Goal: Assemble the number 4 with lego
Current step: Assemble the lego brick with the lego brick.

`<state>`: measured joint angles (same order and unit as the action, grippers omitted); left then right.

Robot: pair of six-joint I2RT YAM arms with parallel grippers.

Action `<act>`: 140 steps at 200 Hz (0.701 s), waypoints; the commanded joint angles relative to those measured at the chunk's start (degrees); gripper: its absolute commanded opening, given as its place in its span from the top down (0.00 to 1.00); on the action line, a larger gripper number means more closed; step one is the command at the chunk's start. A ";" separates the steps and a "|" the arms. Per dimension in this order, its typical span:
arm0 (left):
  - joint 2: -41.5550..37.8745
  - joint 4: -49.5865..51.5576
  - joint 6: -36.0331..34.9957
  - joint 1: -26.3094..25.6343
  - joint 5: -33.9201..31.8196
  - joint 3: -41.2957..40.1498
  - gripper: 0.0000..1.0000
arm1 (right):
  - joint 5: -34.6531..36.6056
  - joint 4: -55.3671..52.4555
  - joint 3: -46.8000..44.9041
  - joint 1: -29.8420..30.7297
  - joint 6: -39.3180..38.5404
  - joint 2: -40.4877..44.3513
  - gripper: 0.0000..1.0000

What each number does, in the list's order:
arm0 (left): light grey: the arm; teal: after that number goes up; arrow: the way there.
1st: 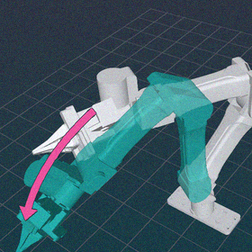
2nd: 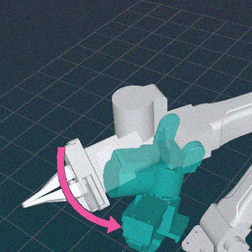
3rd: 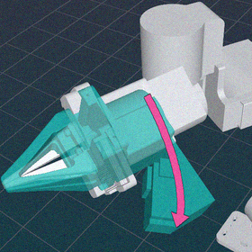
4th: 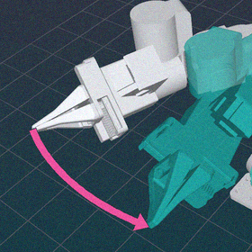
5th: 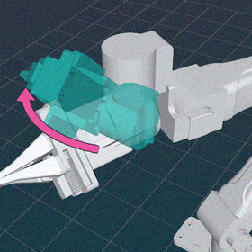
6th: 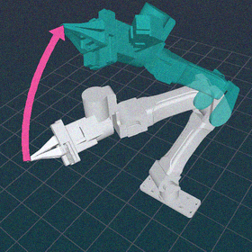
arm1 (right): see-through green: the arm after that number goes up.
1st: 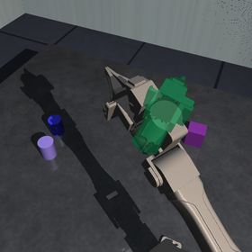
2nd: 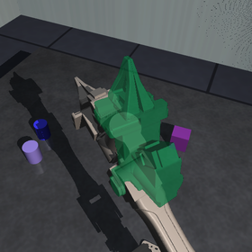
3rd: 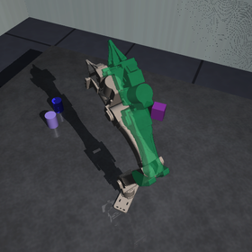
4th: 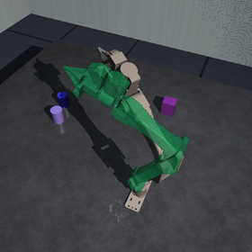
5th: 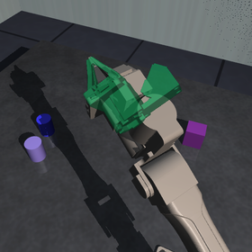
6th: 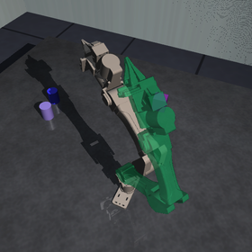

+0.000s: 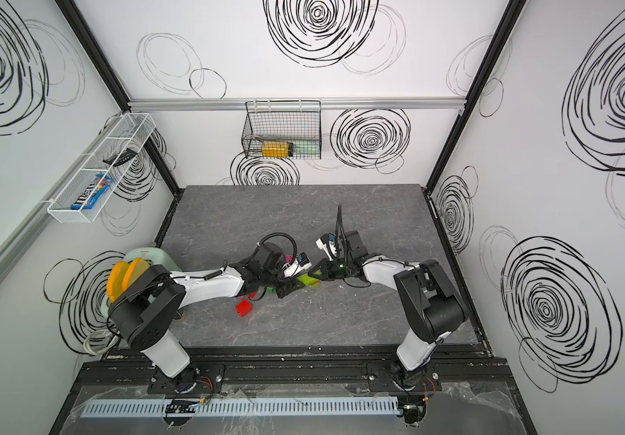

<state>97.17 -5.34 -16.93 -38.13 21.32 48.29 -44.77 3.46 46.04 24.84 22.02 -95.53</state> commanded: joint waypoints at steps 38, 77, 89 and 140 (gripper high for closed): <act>1.84 5.24 2.29 0.16 -0.46 3.42 1.00 | 13.43 -9.95 -3.23 -0.06 -1.51 -3.75 1.00; 2.84 11.28 2.11 -0.45 -3.80 6.06 1.00 | 16.30 -10.94 -5.27 -0.10 -2.01 -4.75 1.00; 2.77 11.66 2.64 -0.46 -4.84 6.28 0.93 | 16.97 -10.17 -6.39 -0.14 -1.83 -4.55 1.00; -3.36 7.51 5.11 -0.54 1.53 6.33 0.04 | 12.09 -5.94 -7.31 -0.60 -0.31 -2.45 1.00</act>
<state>98.26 5.06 -13.89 -38.87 19.88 54.83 -40.91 8.80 42.54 24.80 21.71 -94.52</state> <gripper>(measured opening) 0.904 0.055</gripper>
